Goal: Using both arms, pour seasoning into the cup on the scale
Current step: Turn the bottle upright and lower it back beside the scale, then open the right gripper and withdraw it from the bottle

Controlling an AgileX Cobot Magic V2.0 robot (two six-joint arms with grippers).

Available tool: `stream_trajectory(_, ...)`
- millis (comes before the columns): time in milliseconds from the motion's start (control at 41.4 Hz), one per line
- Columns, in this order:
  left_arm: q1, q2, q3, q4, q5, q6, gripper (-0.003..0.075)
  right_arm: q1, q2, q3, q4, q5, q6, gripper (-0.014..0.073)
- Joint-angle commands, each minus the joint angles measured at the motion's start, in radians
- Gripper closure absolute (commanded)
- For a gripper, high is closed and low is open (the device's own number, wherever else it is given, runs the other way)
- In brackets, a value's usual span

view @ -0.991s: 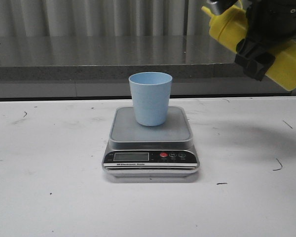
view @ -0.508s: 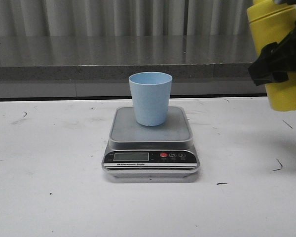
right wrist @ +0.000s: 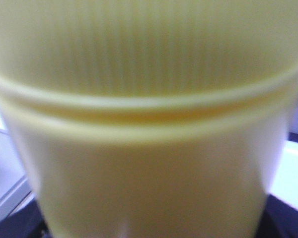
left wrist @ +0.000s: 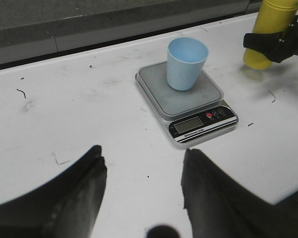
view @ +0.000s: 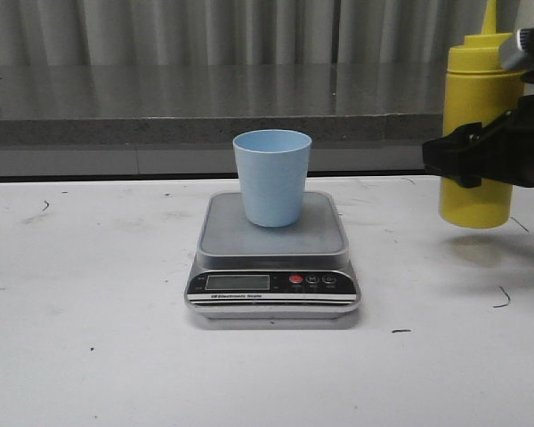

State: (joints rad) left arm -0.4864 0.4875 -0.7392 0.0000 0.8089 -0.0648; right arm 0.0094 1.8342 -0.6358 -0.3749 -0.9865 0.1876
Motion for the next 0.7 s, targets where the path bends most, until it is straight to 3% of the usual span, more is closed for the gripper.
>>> stream_trajectory(0,0.002,0.005,-0.024,-0.010,-0.063,-0.002,0.0365,-0.006,-0.003,-0.046,0.059,-0.175,0.001,0.0286)
stream_trajectory(459,0.002,0.005,-0.024,-0.010,-0.063,-0.002,0.0365,-0.006,0.113,-0.113,0.061,-0.165,-0.070,0.0279)
stream_trajectory(677,0.002,0.005,-0.024,-0.010,-0.063,-0.002,0.0365,-0.006,0.117,-0.113,0.061,-0.157,-0.070,0.0112)
